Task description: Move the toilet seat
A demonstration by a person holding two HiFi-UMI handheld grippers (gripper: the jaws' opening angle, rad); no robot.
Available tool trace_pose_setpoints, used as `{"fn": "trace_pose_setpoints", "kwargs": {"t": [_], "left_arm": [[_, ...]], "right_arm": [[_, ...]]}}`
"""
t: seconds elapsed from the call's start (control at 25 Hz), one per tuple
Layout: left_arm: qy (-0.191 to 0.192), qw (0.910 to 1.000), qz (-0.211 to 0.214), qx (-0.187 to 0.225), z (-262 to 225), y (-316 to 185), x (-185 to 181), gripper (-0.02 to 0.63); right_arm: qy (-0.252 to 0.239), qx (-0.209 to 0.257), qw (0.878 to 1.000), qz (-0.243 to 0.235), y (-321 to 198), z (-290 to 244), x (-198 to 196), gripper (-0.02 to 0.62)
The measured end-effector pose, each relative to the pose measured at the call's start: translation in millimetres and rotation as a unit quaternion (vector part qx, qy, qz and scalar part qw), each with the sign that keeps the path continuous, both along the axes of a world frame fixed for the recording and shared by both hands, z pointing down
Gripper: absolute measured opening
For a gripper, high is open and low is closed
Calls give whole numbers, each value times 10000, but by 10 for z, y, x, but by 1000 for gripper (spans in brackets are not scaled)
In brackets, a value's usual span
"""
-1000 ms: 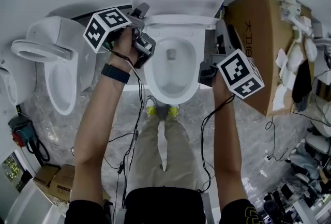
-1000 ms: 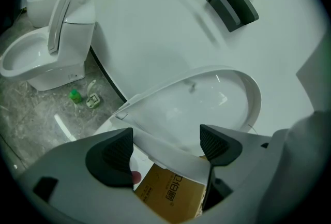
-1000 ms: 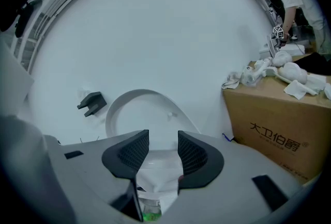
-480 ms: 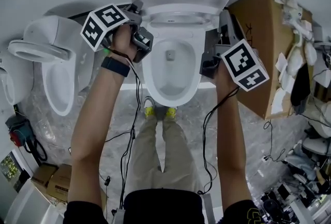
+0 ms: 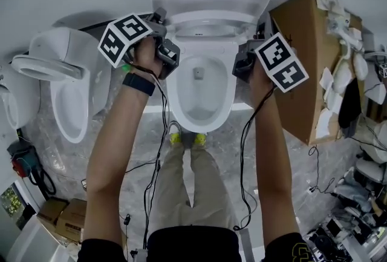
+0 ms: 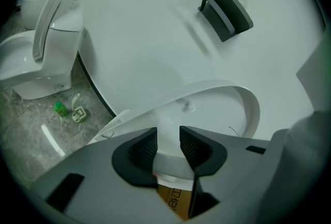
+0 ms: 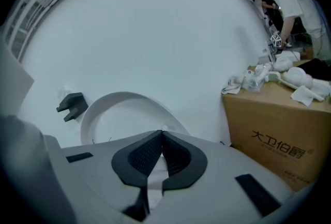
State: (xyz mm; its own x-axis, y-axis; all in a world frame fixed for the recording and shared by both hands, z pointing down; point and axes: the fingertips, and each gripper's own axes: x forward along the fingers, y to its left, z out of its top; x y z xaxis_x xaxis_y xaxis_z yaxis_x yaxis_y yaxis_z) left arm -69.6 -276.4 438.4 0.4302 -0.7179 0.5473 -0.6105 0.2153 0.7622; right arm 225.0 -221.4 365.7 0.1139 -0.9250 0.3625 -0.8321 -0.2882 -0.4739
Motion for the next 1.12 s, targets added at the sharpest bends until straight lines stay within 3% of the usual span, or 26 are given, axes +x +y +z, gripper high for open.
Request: {"fn": "trace_pose_setpoints", "kwargs": {"t": [0.36,1.12], "left_arm": [[-73,9999,55,101,-8,-92,3,147],[-599,9961,-412,498,-60,-563,-17,130]], "right_arm": [[-129,-117,9998,-76,-166,82,76,26],[-74,-124,9995,-282,-735,90,132,26]]}}
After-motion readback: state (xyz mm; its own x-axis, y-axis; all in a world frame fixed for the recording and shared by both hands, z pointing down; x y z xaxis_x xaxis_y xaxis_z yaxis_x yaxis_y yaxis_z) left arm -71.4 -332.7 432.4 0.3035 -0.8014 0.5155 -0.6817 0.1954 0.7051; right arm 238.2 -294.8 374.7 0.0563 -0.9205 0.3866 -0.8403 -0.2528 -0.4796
